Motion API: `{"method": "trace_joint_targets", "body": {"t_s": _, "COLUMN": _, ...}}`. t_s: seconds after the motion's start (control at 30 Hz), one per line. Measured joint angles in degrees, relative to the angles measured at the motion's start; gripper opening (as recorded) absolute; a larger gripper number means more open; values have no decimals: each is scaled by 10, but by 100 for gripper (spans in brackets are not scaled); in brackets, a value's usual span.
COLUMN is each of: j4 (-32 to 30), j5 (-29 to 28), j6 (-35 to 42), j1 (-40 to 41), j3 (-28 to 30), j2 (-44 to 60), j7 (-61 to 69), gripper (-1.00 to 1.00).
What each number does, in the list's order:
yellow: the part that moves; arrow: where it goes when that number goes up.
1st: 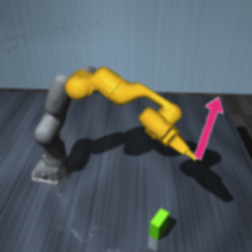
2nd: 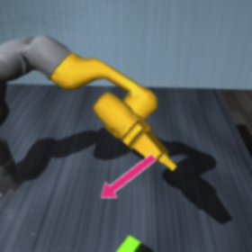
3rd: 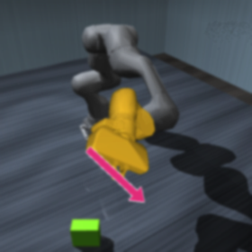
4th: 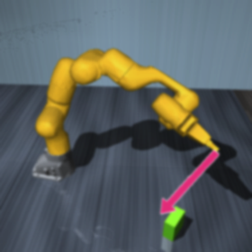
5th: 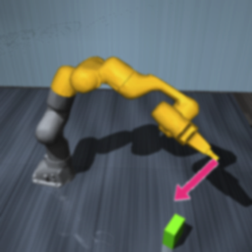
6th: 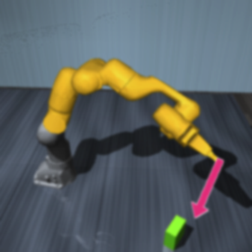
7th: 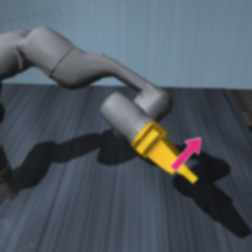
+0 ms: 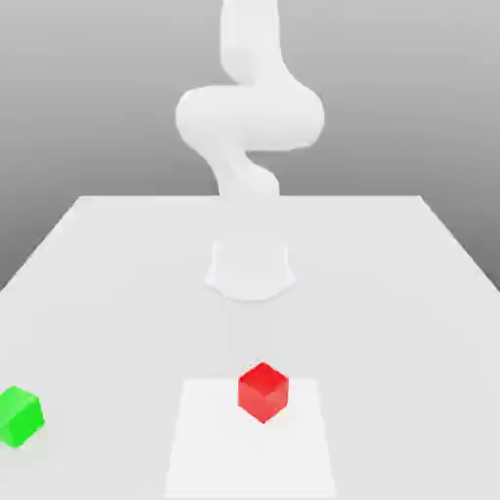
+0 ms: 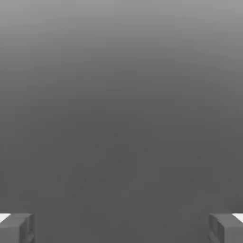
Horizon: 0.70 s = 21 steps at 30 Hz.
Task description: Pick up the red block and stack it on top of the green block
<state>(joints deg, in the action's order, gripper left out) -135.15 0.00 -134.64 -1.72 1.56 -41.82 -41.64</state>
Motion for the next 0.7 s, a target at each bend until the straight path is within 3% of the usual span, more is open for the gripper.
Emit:
{"method": "trace_joint_targets", "body": {"t_s": 0.57, "j4": -272, "j5": -11, "j6": -247, "j1": -102, "j3": 80, "j2": 359, "j7": 352, "gripper": 0}}
{"method": "trace_joint_targets", "body": {"t_s": 0.7, "j4": -280, "j5": 19, "j6": -320, "j1": -101, "j3": 67, "j2": 451, "j7": 399, "gripper": 0}}
